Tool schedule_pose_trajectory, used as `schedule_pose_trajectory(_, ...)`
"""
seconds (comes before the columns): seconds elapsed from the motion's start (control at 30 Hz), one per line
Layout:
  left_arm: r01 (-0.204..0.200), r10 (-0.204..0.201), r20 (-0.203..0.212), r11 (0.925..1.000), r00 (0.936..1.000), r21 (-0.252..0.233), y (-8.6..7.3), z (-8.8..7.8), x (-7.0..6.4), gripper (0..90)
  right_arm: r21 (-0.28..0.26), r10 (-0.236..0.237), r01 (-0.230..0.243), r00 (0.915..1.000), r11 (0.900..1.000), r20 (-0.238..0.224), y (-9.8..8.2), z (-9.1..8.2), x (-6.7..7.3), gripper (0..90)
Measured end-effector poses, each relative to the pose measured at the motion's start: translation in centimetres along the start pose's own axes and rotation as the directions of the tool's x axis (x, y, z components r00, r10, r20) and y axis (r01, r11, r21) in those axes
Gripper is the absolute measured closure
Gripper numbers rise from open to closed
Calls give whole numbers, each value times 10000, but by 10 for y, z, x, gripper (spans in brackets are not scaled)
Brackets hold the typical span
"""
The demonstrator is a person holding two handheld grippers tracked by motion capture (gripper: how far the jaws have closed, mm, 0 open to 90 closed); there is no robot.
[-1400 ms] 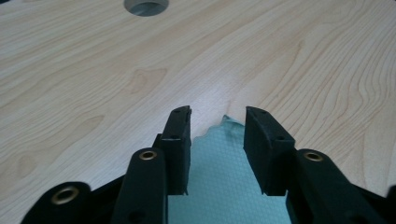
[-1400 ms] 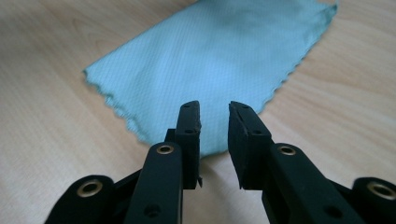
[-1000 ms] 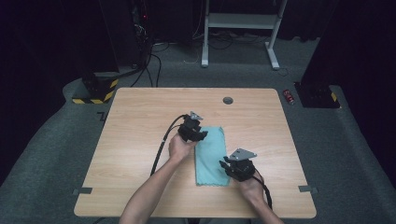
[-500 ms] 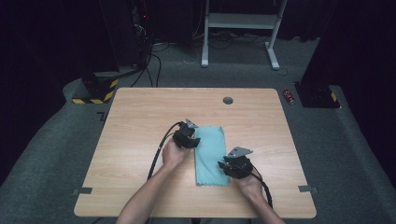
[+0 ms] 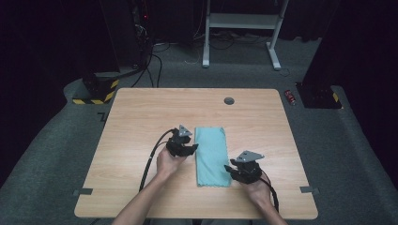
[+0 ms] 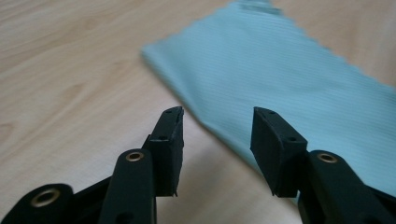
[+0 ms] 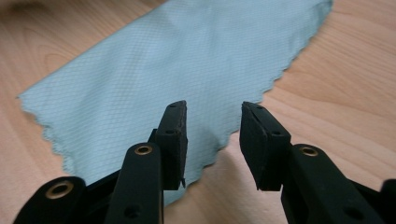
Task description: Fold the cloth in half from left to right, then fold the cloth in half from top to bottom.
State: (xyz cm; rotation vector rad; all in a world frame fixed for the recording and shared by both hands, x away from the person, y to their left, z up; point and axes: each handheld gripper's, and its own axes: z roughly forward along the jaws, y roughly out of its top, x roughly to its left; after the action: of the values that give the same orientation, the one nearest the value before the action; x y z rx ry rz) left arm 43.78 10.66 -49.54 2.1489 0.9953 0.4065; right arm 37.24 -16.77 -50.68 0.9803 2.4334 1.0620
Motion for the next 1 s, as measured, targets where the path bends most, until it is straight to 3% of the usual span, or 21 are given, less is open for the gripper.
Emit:
schedule_pose_trajectory(0.13, -31, 31, 661, 10000, 9978, 10, -12, -8, -20, 519, 42, -185, 186, 9996, 9998, -194, -4, 2, 6, 618)
schedule_pose_trajectory(0.2, -96, 88, 798, 9999, 9968, 96, -18, -10, -28, 510, 50, -264, 265, 9994, 9996, -245, -6, 2, 9, 617)
schedule_pose_trajectory(0.3, -376, 356, 648, 9988, 9973, 299, -26, -11, -39, 509, 113, -383, 386, 9990, 9992, -245, -9, 1, 11, 612)
schedule_pose_trajectory(0.4, -813, 803, 167, 9941, 9966, 723, -33, -10, -44, 511, 184, -487, 485, 9988, 9987, 61, -12, -2, 11, 616)
schedule_pose_trajectory(0.47, -750, 746, 85, 9954, 9972, 589, -37, -13, -44, 513, 466, -469, 464, 9988, 9978, 104, -15, -2, 8, 613)
schedule_pose_trajectory(0.53, -685, 684, 39, 9956, 9977, 641, -39, -16, -44, 513, 403, -469, 461, 9988, 9981, 172, -19, -4, 5, 615)
schedule_pose_trajectory(0.7, -384, 365, 733, 9990, 9966, 247, -43, -28, -54, 505, 177, -236, 235, 9997, 9996, 61, -24, -11, 5, 614)
schedule_pose_trajectory(0.77, -530, 513, 945, 9985, 9942, 154, -43, -31, -62, 505, 52, -206, 206, 9998, 9998, -68, -25, -13, 8, 613)
schedule_pose_trajectory(0.93, -1209, 1178, 573, 9912, 9914, 544, -52, -31, -77, 501, 79, -331, 333, 9992, 9994, -221, -28, -10, 12, 609)
schedule_pose_trajectory(1.0, -1155, 1126, 563, 9920, 9920, 511, -58, -32, -78, 497, 37, -66, 68, 9987, 10000, -496, -29, -11, 11, 601)
